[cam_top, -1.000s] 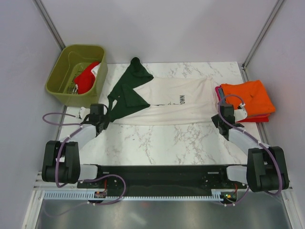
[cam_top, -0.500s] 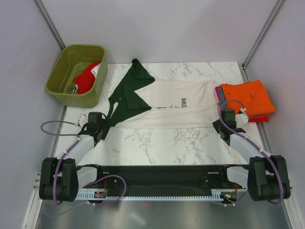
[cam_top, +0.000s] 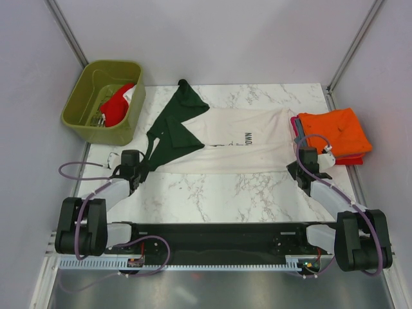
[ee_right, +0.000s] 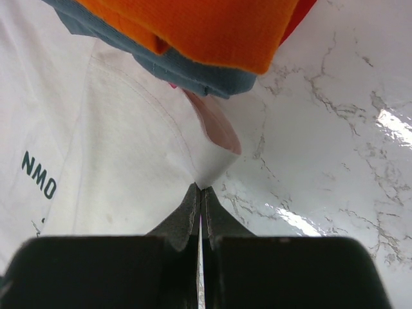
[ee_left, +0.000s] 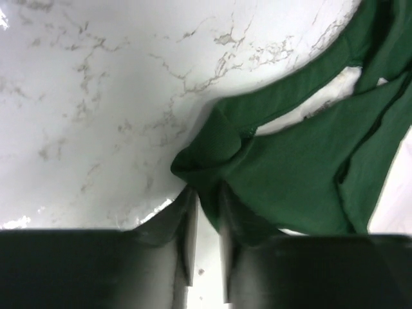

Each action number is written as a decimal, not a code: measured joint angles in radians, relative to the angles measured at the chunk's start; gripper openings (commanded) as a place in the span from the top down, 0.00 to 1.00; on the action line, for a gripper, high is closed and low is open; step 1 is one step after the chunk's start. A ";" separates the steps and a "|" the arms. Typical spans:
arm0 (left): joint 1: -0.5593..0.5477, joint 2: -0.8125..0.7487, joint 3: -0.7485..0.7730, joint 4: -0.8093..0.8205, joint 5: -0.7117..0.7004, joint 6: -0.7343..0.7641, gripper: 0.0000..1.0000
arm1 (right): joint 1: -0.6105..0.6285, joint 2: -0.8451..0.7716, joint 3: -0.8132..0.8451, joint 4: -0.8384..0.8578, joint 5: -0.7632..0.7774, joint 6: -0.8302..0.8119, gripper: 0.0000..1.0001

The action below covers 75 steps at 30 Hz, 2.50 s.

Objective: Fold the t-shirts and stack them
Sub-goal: Fold the tshirt

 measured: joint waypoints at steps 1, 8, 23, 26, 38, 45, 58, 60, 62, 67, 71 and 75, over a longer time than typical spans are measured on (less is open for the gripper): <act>0.001 0.018 0.004 0.014 -0.003 -0.008 0.88 | 0.000 0.000 0.000 0.000 0.000 0.000 1.00; 0.001 0.065 0.055 -0.003 -0.009 -0.021 0.98 | 0.000 -0.004 0.000 -0.013 0.000 0.000 1.00; 0.001 -0.233 0.218 -0.276 -0.043 -0.008 0.98 | 0.000 -0.101 0.144 -0.129 -0.003 -0.018 1.00; 0.001 -0.232 0.171 -0.283 -0.042 -0.008 0.98 | 0.000 -0.101 0.118 -0.135 -0.018 -0.019 1.00; 0.001 -0.100 0.119 -0.346 -0.023 -0.009 0.98 | -0.001 -0.077 0.020 -0.155 -0.040 -0.018 1.00; -0.026 -0.027 0.610 -0.357 0.015 0.002 0.98 | -0.001 -0.067 0.083 -0.161 -0.042 -0.014 1.00; 0.020 -0.348 0.171 -0.502 -0.051 0.017 0.98 | 0.000 -0.131 0.096 -0.200 -0.041 -0.018 1.00; 0.023 -0.397 0.122 -0.533 -0.058 0.019 0.98 | 0.000 -0.156 0.095 -0.216 -0.043 -0.019 1.00; 0.024 -0.438 0.084 -0.538 -0.061 0.019 0.98 | 0.000 -0.180 0.082 -0.216 -0.047 -0.022 1.00; 0.024 -0.496 -0.007 -0.548 -0.060 0.019 0.98 | 0.000 -0.201 0.034 -0.225 -0.064 -0.026 1.00; 0.024 -0.518 -0.047 -0.557 -0.060 0.021 0.97 | 0.000 -0.212 -0.002 -0.235 -0.074 -0.031 0.99; 0.024 -0.561 -0.065 -0.585 -0.060 0.023 0.83 | 0.000 -0.275 -0.047 -0.259 -0.073 -0.023 0.76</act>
